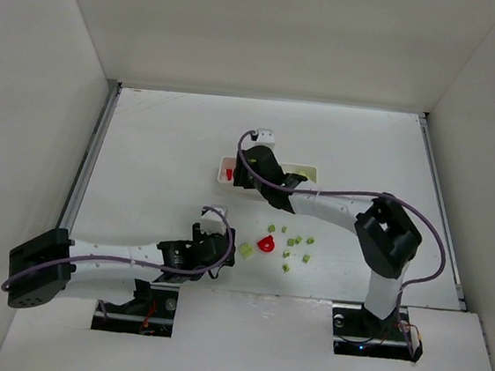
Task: Sort the legos into containers by color
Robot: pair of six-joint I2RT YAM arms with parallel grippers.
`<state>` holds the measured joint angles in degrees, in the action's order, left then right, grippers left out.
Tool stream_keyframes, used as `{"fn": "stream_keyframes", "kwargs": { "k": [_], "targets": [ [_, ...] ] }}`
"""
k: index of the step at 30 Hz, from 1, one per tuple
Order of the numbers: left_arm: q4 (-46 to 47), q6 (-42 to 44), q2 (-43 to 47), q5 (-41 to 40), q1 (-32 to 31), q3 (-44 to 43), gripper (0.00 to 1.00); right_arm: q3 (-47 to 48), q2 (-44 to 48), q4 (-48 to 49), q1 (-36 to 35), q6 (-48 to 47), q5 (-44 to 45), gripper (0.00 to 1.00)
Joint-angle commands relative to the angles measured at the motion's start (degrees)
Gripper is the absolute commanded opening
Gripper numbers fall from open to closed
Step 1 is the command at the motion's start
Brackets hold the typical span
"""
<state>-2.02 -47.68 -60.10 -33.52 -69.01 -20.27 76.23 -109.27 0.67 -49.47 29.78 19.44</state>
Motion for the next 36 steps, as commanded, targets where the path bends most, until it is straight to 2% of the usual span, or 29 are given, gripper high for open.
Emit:
{"fn": "stream_keyframes", "kwargs": {
  "k": [1, 9, 15, 19, 24, 28, 30, 33, 36],
  "targets": [
    [3.6, -0.4, -1.2, -1.3, 0.2, -2.2, 0.57, -3.9, 7.5, 4.0, 0.0, 0.2, 0.5, 0.52],
    [7.2, 1.3, -7.4, -1.4, 0.6, -2.8, 0.55, -18.0, 19.0, 9.0, -0.8, 1.0, 2.0, 0.52],
    [7.1, 1.5, -6.2, -2.1, 0.7, -3.3, 0.29, -27.1, 26.9, 10.9, -2.1, 1.8, 6.4, 0.55],
    [5.9, 3.5, -1.2, -2.3, 0.8, -4.2, 0.23, -34.6, 33.5, 11.7, -1.9, 4.4, 9.1, 0.55],
    [5.1, 8.2, 1.7, -1.3, 2.8, -10.7, 0.22, -44.0, 43.3, 11.0, 1.6, 10.1, 12.4, 0.54],
    [8.0, 16.5, -8.7, 3.3, 7.4, -22.8, 0.23, -49.5, 47.2, 8.9, 7.4, 15.6, 14.8, 0.49],
    [10.3, 18.8, -14.9, 5.3, 9.5, -28.3, 0.23, -51.5, 48.7, 8.7, 8.6, 17.0, 14.9, 0.41],
    [13.7, 20.6, -24.1, 8.3, 12.3, -36.0, 0.23, -53.7, 50.6, 8.0, 9.7, 18.4, 15.0, 0.25],
    [14.2, 21.1, -33.6, 11.0, 14.6, -44.2, 0.23, -55.2, 51.8, 6.8, 10.1, 19.4, 14.9, 0.24]
  ]
}}
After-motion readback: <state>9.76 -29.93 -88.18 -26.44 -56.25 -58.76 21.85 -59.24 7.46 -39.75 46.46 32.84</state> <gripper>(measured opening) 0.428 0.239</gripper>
